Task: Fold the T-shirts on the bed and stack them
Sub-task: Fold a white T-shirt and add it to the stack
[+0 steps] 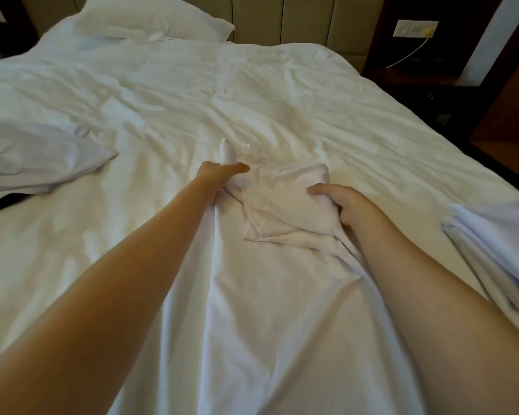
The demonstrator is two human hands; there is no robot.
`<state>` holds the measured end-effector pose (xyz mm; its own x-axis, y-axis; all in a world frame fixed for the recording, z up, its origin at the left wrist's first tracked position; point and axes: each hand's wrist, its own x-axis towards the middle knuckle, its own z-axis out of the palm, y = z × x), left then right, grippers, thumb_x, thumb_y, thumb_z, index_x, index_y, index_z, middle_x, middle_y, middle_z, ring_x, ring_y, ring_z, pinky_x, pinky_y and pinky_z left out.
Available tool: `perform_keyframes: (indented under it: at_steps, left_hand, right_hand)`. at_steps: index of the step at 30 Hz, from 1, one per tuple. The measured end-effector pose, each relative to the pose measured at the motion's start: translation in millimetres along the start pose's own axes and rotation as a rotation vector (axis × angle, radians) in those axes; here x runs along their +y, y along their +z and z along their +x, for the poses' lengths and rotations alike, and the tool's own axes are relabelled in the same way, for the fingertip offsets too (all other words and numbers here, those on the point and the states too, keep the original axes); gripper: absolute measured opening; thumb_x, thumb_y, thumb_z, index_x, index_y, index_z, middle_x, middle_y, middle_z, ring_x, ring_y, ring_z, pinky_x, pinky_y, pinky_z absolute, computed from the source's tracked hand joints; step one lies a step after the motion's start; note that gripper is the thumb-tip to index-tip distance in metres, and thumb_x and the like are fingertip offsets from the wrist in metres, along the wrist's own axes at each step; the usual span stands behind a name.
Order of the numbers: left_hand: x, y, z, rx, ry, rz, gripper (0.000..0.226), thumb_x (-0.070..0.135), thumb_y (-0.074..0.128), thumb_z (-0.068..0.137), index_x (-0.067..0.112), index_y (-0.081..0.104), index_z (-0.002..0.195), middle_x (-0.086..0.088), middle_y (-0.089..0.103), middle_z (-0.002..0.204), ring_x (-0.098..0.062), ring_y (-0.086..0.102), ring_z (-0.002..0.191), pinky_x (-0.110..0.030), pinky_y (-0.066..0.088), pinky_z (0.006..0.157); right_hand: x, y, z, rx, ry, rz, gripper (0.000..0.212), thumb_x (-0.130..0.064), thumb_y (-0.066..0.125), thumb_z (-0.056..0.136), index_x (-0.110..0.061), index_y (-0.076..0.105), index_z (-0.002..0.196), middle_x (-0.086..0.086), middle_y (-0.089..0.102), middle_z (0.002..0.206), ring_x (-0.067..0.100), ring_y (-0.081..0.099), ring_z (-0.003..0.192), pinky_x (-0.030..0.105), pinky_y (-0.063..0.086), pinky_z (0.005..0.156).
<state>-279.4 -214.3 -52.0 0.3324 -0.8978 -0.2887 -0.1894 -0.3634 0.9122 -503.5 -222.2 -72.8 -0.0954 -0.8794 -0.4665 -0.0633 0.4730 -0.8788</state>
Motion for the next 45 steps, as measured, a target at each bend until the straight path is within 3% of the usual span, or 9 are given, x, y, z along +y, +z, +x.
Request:
perform_keyframes:
  at_steps: [4,8,17,20,24,30,33,35,45]
  left_hand:
    - [-0.4,1.8,3.7,-0.042,-0.018,-0.016,0.047,0.014,0.075,0.071,0.002,0.052,0.110,-0.015,0.061,0.103,-0.029,0.062,0.087,-0.038,0.054,0.077]
    - [9.5,-7.9,-15.3,-0.025,0.136,-0.034,0.016,0.005,0.069,0.070,0.007,0.056,0.080,-0.008,0.058,0.079,-0.020,0.056,0.066,-0.024,0.045,0.055]
    - [-38.2,-45.3,-122.0,-0.207,0.616,0.045,0.037,0.013,0.082,0.055,0.016,0.066,0.089,0.027,0.064,0.059,0.017,0.057,0.064,-0.004,0.046,0.063]
    - [-80.4,-52.8,-142.5,-0.421,0.810,0.374,0.037,0.044,0.068,0.057,0.045,0.068,0.094,0.039,0.062,0.089,0.030,0.047,0.092,0.002,0.036,0.082]
    - [-87.8,-58.9,-143.8,-0.600,0.771,0.547,0.051,0.034,0.061,0.065,0.078,0.049,0.087,0.056,0.038,0.116,0.011,0.023,0.132,-0.012,0.017,0.109]
    - [-69.2,-59.3,-152.0,-0.143,0.367,0.089,0.058,-0.018,0.029,0.070,0.018,0.072,0.088,-0.002,0.056,0.119,-0.015,0.049,0.112,-0.027,0.038,0.097]
    - [-67.1,-49.3,-152.9,-0.221,-0.089,-0.161,0.008,0.004,0.052,0.089,0.006,0.058,0.094,-0.011,0.058,0.078,-0.021,0.056,0.068,-0.023,0.048,0.057]
    - [-65.8,-46.9,-149.2,-0.417,-0.253,-0.101,0.037,0.031,0.072,0.078,0.004,0.060,0.101,-0.014,0.068,0.094,-0.027,0.066,0.084,-0.030,0.054,0.069]
    - [-39.5,-25.1,-122.6,-0.243,0.166,0.090,0.048,-0.003,0.068,0.077,0.012,0.055,0.122,-0.013,0.062,0.108,-0.026,0.059,0.096,-0.036,0.050,0.086]
  right_hand:
    - [-0.4,2.8,-2.1,0.063,-0.056,0.034,0.065,-0.011,0.081,0.058,0.002,0.059,0.118,0.018,0.065,0.104,0.031,0.064,0.088,0.038,0.052,0.082]
    - [-9.0,-5.0,-31.0,0.084,-0.287,0.092,0.029,0.001,0.072,0.070,-0.007,0.065,0.097,0.012,0.067,0.092,0.029,0.062,0.086,0.038,0.051,0.079]
    - [33.0,-41.4,-136.2,0.037,-0.535,-0.128,0.035,0.013,0.060,0.082,0.003,0.060,0.115,0.020,0.063,0.111,0.031,0.060,0.107,0.033,0.047,0.084]
    - [68.9,-61.0,-154.2,-0.047,-0.660,-0.427,0.040,0.012,0.061,0.079,-0.023,0.074,0.095,0.013,0.061,0.114,0.017,0.058,0.113,0.029,0.041,0.098]
    - [79.2,-73.5,-152.3,0.126,-0.513,-0.335,0.044,0.019,0.042,0.084,-0.014,0.067,0.097,0.005,0.056,0.117,0.017,0.052,0.109,0.024,0.040,0.093]
    - [67.0,-66.7,-139.8,0.102,-0.065,-0.038,0.033,-0.014,0.063,0.087,0.008,0.061,0.111,0.010,0.056,0.074,0.021,0.052,0.063,0.027,0.040,0.057]
    - [66.0,-59.5,-139.9,-0.081,0.088,-0.072,0.028,-0.015,0.071,0.080,0.000,0.064,0.103,0.014,0.065,0.085,0.025,0.062,0.072,0.030,0.047,0.064]
    - [65.8,-55.0,-138.8,-0.135,0.146,-0.115,0.023,-0.007,0.071,0.078,0.000,0.063,0.099,0.014,0.066,0.087,0.026,0.063,0.074,0.031,0.050,0.066]
    - [50.1,-48.0,-117.9,0.066,-0.093,-0.154,0.034,0.002,0.073,0.076,0.002,0.057,0.105,0.012,0.063,0.084,0.029,0.061,0.089,0.038,0.050,0.084]
